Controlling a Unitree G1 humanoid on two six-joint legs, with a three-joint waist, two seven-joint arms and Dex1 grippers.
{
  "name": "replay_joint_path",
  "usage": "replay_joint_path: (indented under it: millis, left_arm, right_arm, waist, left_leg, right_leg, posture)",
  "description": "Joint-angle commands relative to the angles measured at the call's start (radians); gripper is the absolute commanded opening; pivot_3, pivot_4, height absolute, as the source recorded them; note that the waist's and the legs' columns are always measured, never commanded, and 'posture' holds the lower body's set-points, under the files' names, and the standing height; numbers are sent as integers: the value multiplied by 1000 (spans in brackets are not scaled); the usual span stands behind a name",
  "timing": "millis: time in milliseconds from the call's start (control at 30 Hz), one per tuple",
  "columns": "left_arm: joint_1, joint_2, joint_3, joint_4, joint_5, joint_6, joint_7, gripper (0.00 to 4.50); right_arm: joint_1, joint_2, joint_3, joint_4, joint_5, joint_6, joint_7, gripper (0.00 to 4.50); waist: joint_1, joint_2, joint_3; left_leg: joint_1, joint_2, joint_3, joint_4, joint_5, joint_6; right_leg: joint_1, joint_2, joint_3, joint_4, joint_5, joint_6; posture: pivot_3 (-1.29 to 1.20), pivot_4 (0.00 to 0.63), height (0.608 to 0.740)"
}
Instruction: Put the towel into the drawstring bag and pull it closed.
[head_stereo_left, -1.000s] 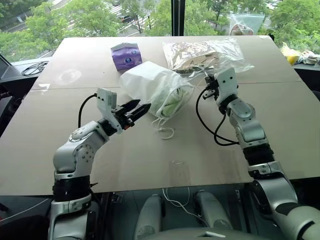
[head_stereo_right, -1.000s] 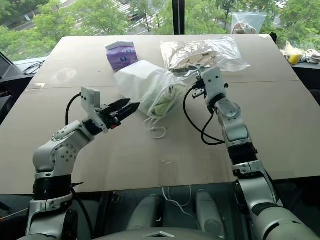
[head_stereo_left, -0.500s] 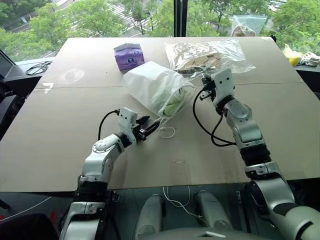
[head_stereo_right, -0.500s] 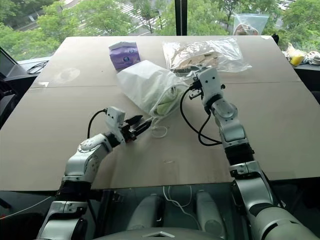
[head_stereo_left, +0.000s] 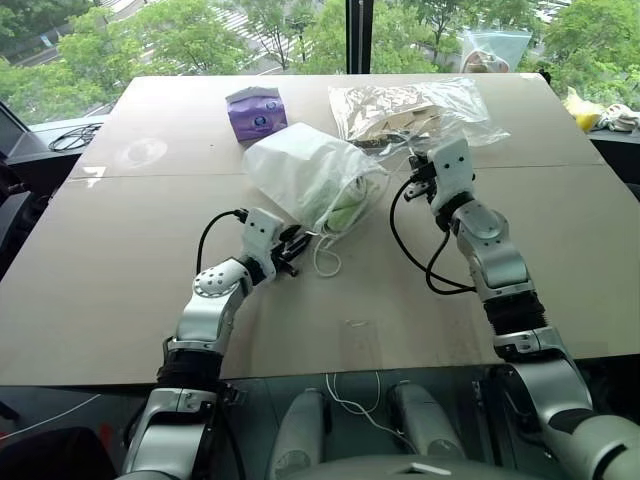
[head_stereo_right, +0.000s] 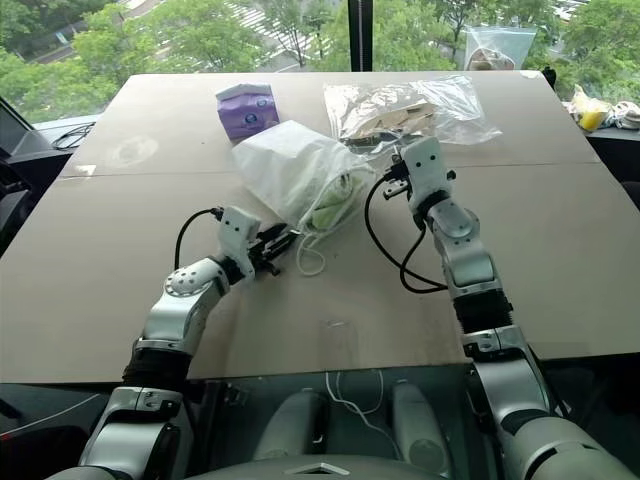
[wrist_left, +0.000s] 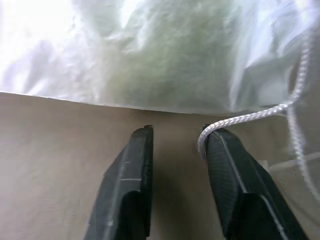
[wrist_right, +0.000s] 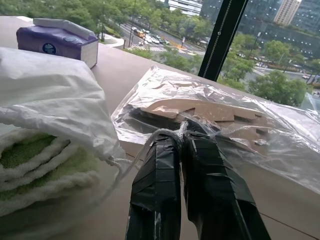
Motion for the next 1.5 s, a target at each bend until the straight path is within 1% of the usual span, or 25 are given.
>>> replay_joint_path:
  millis: [33,67,200,267,367,467,567,667,800,933,1033,1167,1233,1400,1500]
  left_arm:
    - [10,-13,34,-47,144,-61,234,43]
    - [16,-5,33,-62,213,-81,314,43]
    - [5,26,39,-111,393,-90,517,43]
    - [-12,42,57,-142,451,-71,586,43]
    - [-55,63,107,-169,482,-30,647,43]
    - [-112,83,156,-152,480,16,676,43]
    - [-181,105,200,-96,458,60,688,43]
    - [-247,130,227,-29,436,76,688,43]
    - [-345,172,238,71,421,59,700,43]
    - [-425,228,212,168,437,-30,733,43]
    - [-456,247,209,256,423,-73,756,43]
    - [-467,250,244,360,373,-84,780,43]
    - [-447,241,259,376,348,-67,792,43]
    - [-367,216,333,344,281,19,856,43]
    - [-328,222,371,314,266,62,905,43]
  right_arm:
    - [-3,-6,-23,-62,4,-7,-12,0]
    - [-4,-5,-23,-62,3,-8,-15,0]
    - [-14,-3,-28,-51,-1,-18,-32,0]
    - [-23,-1,-37,-48,-1,-26,-51,0]
    - [-58,-4,-77,-29,-16,-66,-130,0]
    - [-101,-21,-131,2,-46,-129,-245,0]
    - [-140,-42,-189,23,-65,-168,-348,0]
    - [-164,-63,-223,30,-78,-189,-412,0]
    - [-188,-91,-244,20,-92,-187,-455,0]
    - [-222,-121,-227,4,-101,-196,-445,0]
    - [-235,-136,-219,18,-102,-200,-436,0]
    - [-218,-143,-258,45,-74,-167,-451,0]
    - [-190,-147,-285,39,-63,-136,-476,0]
    - [-121,-139,-349,-14,-45,-50,-567,0]
    - [-95,-125,-415,-38,-23,-10,-667,0]
  waist:
    - [0,0,0]
    - [-1,0,0]
    - [1,0,0]
    - [2,0,0]
    - [6,0,0]
    - [14,0,0]
    - [15,0,0]
    - [16,0,0]
    - [15,0,0]
    - [11,-1,1]
    - [12,-1,1]
    - [14,-1,1]
    - [14,-1,0]
    - [15,-1,1]
    - [13,-1,1]
  left_leg:
    - [0,0,0,0,0,0]
    - [0,0,0,0,0,0]
    - [-1,0,0,-1,0,0]
    - [-1,0,0,-1,0,0]
    - [-1,0,0,-1,0,0]
    - [-1,0,0,-1,0,0]
    - [-2,0,0,-1,0,0]
    - [-2,0,0,-2,0,0]
    - [-2,-1,0,-2,0,0]
    - [-3,-1,1,-3,0,0]
    - [-2,-1,0,-4,0,0]
    - [-2,-1,1,-4,0,0]
    - [-3,-1,0,-4,0,0]
    - [-3,-1,1,-4,0,0]
    - [-3,-1,0,-4,0,0]
  right_leg:
    - [0,0,0,0,0,0]
    - [0,0,0,0,0,0]
    - [-1,0,0,0,0,0]
    - [-1,0,0,0,0,0]
    - [-1,0,0,0,0,0]
    - [-1,0,0,0,0,0]
    - [-2,0,0,-1,0,0]
    - [-2,0,-1,-1,0,0]
    - [-2,-1,0,-1,0,0]
    - [-3,-1,0,-1,0,0]
    - [-3,-1,0,-1,0,0]
    - [-3,-1,0,-1,0,0]
    - [-3,-1,0,-1,0,0]
    - [-3,-2,0,-1,0,0]
    - [-3,-2,0,0,0,0]
  posture:
    - [0,150,740]
    - [0,150,740]
    - [0,150,740]
    - [0,150,740]
    - [0,150,740]
    - [0,150,740]
    - [0,150,740]
    - [0,150,740]
    - [0,150,740]
    - [0,150,740]
    - [0,150,740]
    - [0,150,740]
    - [0,150,740]
    - [0,150,740]
    - [0,150,740]
